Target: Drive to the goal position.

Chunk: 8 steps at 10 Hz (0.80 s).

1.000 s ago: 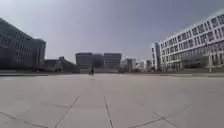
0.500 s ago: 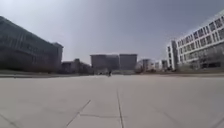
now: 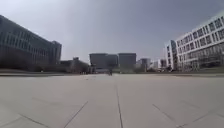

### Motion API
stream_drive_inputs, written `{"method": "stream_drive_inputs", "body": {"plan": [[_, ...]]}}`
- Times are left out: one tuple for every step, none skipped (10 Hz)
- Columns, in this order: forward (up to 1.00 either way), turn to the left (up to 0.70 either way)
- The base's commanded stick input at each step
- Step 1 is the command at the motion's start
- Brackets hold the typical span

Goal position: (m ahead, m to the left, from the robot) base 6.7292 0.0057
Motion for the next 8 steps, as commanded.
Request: {"method": "stream_drive_inputs", "body": {"plan": [[0.85, 0.00], [0.85, 0.00], [0.85, 0.00], [0.85, 0.00], [0.85, 0.00], [0.85, 0.00], [0.85, 0.00], [0.85, 0.00]]}}
